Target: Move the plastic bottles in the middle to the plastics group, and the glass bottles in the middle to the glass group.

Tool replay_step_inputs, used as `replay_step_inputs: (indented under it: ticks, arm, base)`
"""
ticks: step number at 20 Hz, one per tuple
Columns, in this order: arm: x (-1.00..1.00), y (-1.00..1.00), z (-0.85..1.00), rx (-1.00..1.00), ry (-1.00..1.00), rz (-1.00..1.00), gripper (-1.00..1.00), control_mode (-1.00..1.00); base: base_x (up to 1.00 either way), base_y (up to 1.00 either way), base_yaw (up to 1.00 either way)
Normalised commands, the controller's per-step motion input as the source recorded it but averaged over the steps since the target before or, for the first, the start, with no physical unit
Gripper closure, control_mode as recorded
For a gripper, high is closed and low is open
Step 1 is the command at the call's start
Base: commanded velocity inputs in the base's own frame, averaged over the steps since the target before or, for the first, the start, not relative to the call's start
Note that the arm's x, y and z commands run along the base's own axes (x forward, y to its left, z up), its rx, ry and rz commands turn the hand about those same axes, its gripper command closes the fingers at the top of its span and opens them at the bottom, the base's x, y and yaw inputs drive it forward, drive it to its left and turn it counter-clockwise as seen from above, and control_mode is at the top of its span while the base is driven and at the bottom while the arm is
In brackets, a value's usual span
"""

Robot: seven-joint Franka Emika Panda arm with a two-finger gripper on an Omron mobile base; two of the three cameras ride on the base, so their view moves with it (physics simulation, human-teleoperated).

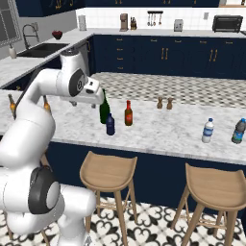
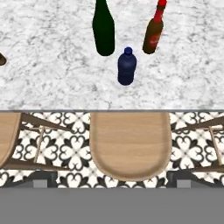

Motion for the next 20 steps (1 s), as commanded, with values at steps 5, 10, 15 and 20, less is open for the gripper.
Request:
replay_step_inputs:
  ticks: [5, 10, 15, 20]
  arm:
    - [0.37, 0.01, -0.39, 0.00, -0.26, 0.00, -1.00, -1.00]
    - [0.32, 0.00, -0.51, 0.00, -0.25, 0.01, -1.00, -1.00]
    - [0.38, -0.11, -0.14, 0.00, -0.07, 0.03, -1.00, -1.00]
    - [0.27, -0.26, 0.00, 0.00, 0.00, 0.07, -1.00, -1.00]
  base:
    - [0.00, 0.00, 0.00]
    - [0.00, 0.00, 0.00]
    - [0.00, 0.00, 0.00]
    - [0.00, 0.00, 0.00]
